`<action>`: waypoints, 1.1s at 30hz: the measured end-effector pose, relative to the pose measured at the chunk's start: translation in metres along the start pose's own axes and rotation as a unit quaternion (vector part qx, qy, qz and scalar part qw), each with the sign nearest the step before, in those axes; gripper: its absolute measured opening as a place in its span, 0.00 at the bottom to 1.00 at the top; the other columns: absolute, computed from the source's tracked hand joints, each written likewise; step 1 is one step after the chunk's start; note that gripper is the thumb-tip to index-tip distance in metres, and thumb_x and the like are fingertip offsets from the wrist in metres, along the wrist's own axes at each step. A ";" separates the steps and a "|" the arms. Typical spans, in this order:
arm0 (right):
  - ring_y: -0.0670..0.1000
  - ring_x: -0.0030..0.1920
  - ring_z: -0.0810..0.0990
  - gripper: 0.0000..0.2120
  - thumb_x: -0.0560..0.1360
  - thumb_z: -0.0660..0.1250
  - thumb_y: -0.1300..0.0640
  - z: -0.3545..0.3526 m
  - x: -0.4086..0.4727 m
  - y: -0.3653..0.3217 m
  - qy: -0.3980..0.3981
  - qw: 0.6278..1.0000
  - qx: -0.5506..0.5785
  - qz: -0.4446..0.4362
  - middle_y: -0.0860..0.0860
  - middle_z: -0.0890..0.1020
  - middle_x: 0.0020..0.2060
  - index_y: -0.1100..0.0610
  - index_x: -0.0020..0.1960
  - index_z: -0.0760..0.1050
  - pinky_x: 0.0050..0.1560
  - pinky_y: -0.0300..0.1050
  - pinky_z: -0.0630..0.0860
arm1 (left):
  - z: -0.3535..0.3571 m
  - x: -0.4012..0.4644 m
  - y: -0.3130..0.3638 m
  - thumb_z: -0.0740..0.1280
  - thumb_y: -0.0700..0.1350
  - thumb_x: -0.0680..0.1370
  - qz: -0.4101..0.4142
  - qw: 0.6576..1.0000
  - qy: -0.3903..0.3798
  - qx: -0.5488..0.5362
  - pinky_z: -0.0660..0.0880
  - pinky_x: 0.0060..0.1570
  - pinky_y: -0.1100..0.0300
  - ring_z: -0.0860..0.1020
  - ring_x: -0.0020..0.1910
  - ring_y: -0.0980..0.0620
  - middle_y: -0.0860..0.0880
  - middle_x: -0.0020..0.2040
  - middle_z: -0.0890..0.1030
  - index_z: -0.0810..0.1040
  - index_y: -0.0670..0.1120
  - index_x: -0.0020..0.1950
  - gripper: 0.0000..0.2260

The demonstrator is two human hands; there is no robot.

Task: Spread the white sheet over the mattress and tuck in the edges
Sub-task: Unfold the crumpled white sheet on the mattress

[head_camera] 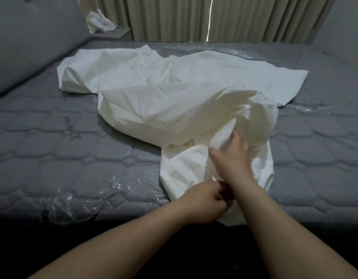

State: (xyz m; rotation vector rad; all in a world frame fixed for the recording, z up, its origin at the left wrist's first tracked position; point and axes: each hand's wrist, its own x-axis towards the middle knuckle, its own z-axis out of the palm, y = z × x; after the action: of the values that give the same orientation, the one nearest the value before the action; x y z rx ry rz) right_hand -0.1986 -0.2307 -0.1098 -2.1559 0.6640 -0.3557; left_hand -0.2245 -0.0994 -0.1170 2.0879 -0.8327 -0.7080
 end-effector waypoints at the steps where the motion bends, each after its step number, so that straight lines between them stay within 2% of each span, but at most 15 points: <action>1: 0.62 0.69 0.69 0.37 0.75 0.67 0.53 0.000 0.001 0.001 0.006 1.000 -0.001 -0.009 0.58 0.67 0.72 0.49 0.80 0.56 0.67 0.56 0.69 | 0.004 -0.002 0.003 0.66 0.37 0.75 -0.006 1.000 -0.016 -0.015 0.75 0.46 0.68 0.78 0.38 0.63 0.51 0.47 0.86 0.84 0.49 0.56 0.14; 3: 0.60 0.66 0.74 0.32 0.75 0.63 0.60 -0.002 0.005 0.005 0.018 0.999 0.017 -0.026 0.55 0.74 0.68 0.48 0.78 0.61 0.62 0.53 0.74 | 0.003 -0.005 0.002 0.62 0.35 0.70 -0.039 0.994 0.012 -0.104 0.80 0.45 0.61 0.80 0.34 0.61 0.52 0.37 0.85 0.84 0.50 0.49 0.16; 5: 0.54 0.60 0.79 0.28 0.76 0.61 0.64 -0.008 0.004 0.004 0.014 0.997 0.071 -0.010 0.49 0.81 0.60 0.48 0.74 0.70 0.55 0.46 0.75 | -0.008 -0.001 -0.005 0.58 0.33 0.71 -0.092 0.969 0.133 -0.186 0.80 0.37 0.58 0.81 0.31 0.57 0.51 0.31 0.84 0.83 0.47 0.44 0.15; 8: 0.56 0.50 0.85 0.16 0.74 0.62 0.63 -0.022 -0.004 -0.006 -0.015 0.992 0.127 0.023 0.49 0.86 0.45 0.49 0.56 0.82 0.47 0.52 0.82 | -0.043 0.008 -0.021 0.60 0.35 0.75 -0.121 0.927 0.292 -0.202 0.80 0.41 0.54 0.82 0.33 0.60 0.51 0.40 0.85 0.81 0.50 0.47 0.14; 10: 0.60 0.46 0.86 0.14 0.74 0.63 0.64 -0.034 -0.018 -0.021 -0.082 0.983 0.162 0.022 0.55 0.87 0.42 0.53 0.50 0.85 0.45 0.56 0.84 | -0.062 0.015 -0.037 0.63 0.43 0.74 -0.132 0.922 0.301 -0.207 0.83 0.49 0.50 0.85 0.43 0.56 0.53 0.49 0.85 0.80 0.53 0.55 0.12; 12: 0.63 0.44 0.86 0.14 0.70 0.64 0.67 -0.044 -0.035 -0.033 -0.198 0.953 0.231 0.003 0.60 0.87 0.42 0.58 0.48 0.86 0.44 0.55 0.83 | -0.071 0.020 -0.049 0.67 0.52 0.73 -0.148 0.906 0.291 -0.268 0.83 0.52 0.46 0.85 0.49 0.49 0.52 0.54 0.84 0.77 0.51 0.65 0.20; 15: 0.56 0.35 0.82 0.15 0.61 0.62 0.68 -0.058 -0.058 -0.039 -0.402 0.875 0.269 -0.001 0.60 0.83 0.34 0.63 0.40 0.85 0.35 0.43 0.79 | -0.077 0.030 -0.053 0.74 0.66 0.69 -0.166 0.808 0.294 -0.483 0.83 0.52 0.41 0.86 0.51 0.42 0.45 0.56 0.86 0.76 0.47 0.68 0.35; 18: 0.56 0.33 0.78 0.14 0.53 0.67 0.64 -0.066 -0.069 -0.028 -0.463 0.845 0.266 0.015 0.60 0.79 0.32 0.67 0.37 0.82 0.35 0.43 0.73 | -0.087 0.030 -0.042 0.73 0.69 0.69 -0.120 0.743 0.245 -0.611 0.81 0.57 0.38 0.85 0.56 0.40 0.44 0.58 0.86 0.80 0.50 0.67 0.34; 20: 0.58 0.37 0.82 0.18 0.55 0.68 0.61 -0.072 -0.067 -0.024 -0.405 0.857 0.316 0.043 0.63 0.83 0.37 0.67 0.42 0.85 0.39 0.45 0.78 | -0.100 0.029 -0.038 0.72 0.65 0.74 -0.089 0.695 0.265 -0.662 0.80 0.59 0.39 0.85 0.57 0.40 0.44 0.60 0.85 0.80 0.49 0.68 0.28; 22: 0.61 0.46 0.84 0.16 0.67 0.64 0.63 -0.078 -0.055 -0.016 -0.265 0.905 0.329 0.055 0.62 0.86 0.47 0.64 0.50 0.85 0.45 0.46 0.80 | -0.118 0.024 -0.036 0.75 0.57 0.75 -0.058 0.661 0.286 -0.691 0.80 0.59 0.37 0.84 0.58 0.39 0.43 0.61 0.85 0.80 0.48 0.69 0.25; 25: 0.58 0.49 0.82 0.09 0.73 0.67 0.54 -0.086 -0.029 0.005 0.039 0.988 0.134 0.068 0.56 0.84 0.48 0.54 0.51 0.80 0.46 0.44 0.80 | -0.140 0.010 -0.023 0.78 0.50 0.71 -0.050 0.633 0.398 -0.662 0.81 0.53 0.34 0.84 0.56 0.42 0.47 0.62 0.82 0.73 0.52 0.71 0.30; 27: 0.59 0.58 0.78 0.22 0.70 0.65 0.48 -0.087 -0.027 0.011 0.124 0.990 0.028 0.068 0.56 0.80 0.57 0.53 0.62 0.76 0.60 0.53 0.76 | -0.141 -0.002 -0.012 0.75 0.50 0.74 -0.033 0.682 0.536 -0.498 0.81 0.58 0.41 0.81 0.55 0.48 0.52 0.59 0.79 0.69 0.54 0.68 0.26; 29: 0.62 0.62 0.73 0.25 0.70 0.61 0.54 -0.083 -0.035 0.004 0.218 0.974 -0.031 -0.051 0.60 0.77 0.60 0.58 0.66 0.73 0.67 0.57 0.67 | -0.143 -0.019 0.002 0.73 0.53 0.75 0.020 0.770 0.585 -0.253 0.79 0.61 0.50 0.79 0.57 0.51 0.51 0.62 0.77 0.71 0.57 0.67 0.22; 31: 0.63 0.60 0.74 0.21 0.71 0.64 0.60 -0.075 -0.056 -0.025 0.272 0.927 -0.044 -0.255 0.61 0.78 0.57 0.63 0.63 0.75 0.67 0.55 0.66 | -0.138 -0.038 0.014 0.71 0.52 0.77 0.044 0.833 0.550 -0.044 0.77 0.60 0.57 0.76 0.58 0.54 0.52 0.66 0.72 0.73 0.59 0.72 0.23; 33: 0.61 0.60 0.77 0.17 0.73 0.66 0.63 -0.055 -0.084 -0.053 0.195 0.889 0.002 -0.413 0.59 0.79 0.57 0.64 0.61 0.78 0.67 0.47 0.67 | -0.128 -0.051 0.024 0.70 0.46 0.78 0.105 0.867 0.473 0.118 0.78 0.57 0.54 0.75 0.58 0.54 0.55 0.64 0.71 0.76 0.59 0.71 0.21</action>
State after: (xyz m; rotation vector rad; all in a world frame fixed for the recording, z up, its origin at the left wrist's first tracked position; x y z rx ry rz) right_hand -0.2746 -0.1905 -0.0363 -2.2845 -0.1053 -1.2613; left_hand -0.1743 -0.0165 -0.0165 2.1349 -0.5540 0.5659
